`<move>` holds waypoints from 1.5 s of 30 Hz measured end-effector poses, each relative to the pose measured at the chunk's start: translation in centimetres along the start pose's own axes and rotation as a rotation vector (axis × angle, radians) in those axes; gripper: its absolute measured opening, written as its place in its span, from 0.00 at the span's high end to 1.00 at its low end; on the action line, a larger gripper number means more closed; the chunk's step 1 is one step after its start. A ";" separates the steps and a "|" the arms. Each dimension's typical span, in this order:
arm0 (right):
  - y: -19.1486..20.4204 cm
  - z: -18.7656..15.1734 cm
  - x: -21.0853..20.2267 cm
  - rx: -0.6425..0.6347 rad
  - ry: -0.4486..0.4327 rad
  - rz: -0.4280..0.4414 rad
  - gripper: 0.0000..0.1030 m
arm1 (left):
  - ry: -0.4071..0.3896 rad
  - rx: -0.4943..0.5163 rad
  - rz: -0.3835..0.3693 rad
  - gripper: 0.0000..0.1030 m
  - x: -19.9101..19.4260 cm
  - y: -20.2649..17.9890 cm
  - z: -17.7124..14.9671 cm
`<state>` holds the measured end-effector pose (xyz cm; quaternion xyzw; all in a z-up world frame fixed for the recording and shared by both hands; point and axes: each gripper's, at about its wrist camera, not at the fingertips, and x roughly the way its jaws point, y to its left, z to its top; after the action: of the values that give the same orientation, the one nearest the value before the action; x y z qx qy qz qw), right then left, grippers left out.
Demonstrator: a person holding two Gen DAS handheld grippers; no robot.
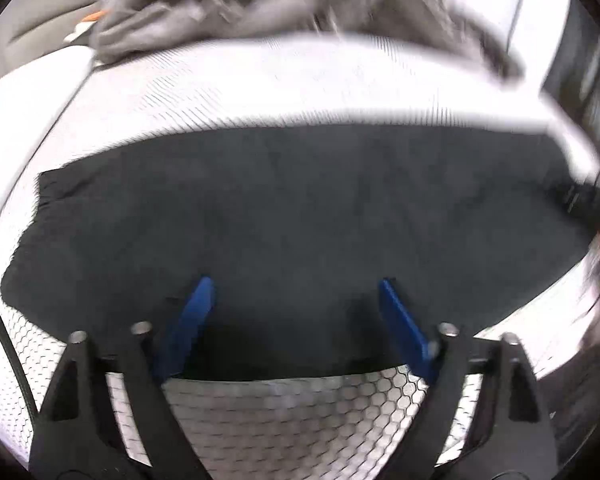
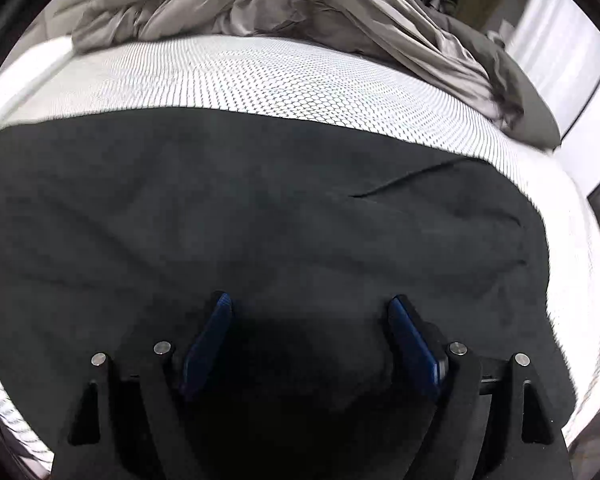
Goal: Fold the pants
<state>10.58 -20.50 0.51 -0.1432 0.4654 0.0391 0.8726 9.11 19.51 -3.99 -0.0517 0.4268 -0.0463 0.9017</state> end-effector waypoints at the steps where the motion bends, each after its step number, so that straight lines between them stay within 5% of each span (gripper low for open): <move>1: 0.8 -0.3 -0.8 -0.009 -0.005 -0.004 0.21 | -0.060 -0.053 0.030 0.21 -1.3 1.8 0.3; 3: 1.4 0.2 -1.0 -0.043 -0.016 0.006 0.21 | -0.109 -0.141 0.125 0.25 -2.0 5.0 0.5; 6: 3.8 0.0 -1.7 -0.106 -0.030 0.029 0.21 | 0.005 -0.218 0.186 0.61 1.1 9.2 0.3; 11: 3.0 0.7 -0.5 -0.147 -0.031 0.036 0.21 | 0.004 -0.298 0.346 0.77 1.2 13.3 -0.6; 14: 2.9 -0.5 -1.4 -0.124 -0.030 0.048 0.21 | -0.034 -0.338 0.336 0.77 0.0 13.9 -0.1; 18: 2.4 -0.6 -1.4 -0.127 -0.035 0.051 0.21 | -0.040 -0.261 0.200 0.65 1.3 11.6 1.9; 21: 2.1 -0.6 -1.3 -0.129 -0.035 0.048 0.21 | 0.043 -0.239 0.294 0.62 4.5 11.2 3.1; 23: 1.7 -0.5 -1.1 -0.130 -0.036 0.053 0.21 | 0.029 -0.335 0.369 0.61 4.4 13.0 2.9; 27: 0.9 -1.1 -1.2 -0.115 -0.029 0.075 0.19 | -0.006 -0.429 0.381 0.68 2.6 13.9 2.4; 29: 0.0 -1.3 -1.3 -0.090 -0.024 0.076 0.19 | -0.011 -0.361 0.405 0.68 1.6 11.8 2.9; 32: 0.2 -1.5 -2.3 -0.083 -0.040 0.126 0.19 | -0.082 -0.267 0.260 0.66 -1.4 6.0 2.1; 36: 3.5 -2.3 -3.8 -0.208 -0.080 0.256 0.20 | -0.082 -0.106 0.092 0.32 -2.4 -2.6 1.7; 39: 3.3 -3.5 -4.0 -0.270 -0.083 0.233 0.20 | -0.043 0.009 -0.004 0.20 -1.3 -9.5 -0.1; 42: -1.9 -4.6 -3.4 -0.159 -0.062 0.124 0.20 | 0.023 0.097 -0.070 0.20 1.1 -15.1 -1.4; 45: -9.9 -6.1 -2.4 0.072 -0.012 -0.088 0.21 | 0.055 0.180 -0.024 0.20 3.7 -19.5 -1.9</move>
<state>6.39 -31.50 1.36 -0.1318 0.4544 -0.0154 0.8809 9.20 -0.34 -5.39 0.0255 0.4447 -0.0965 0.8901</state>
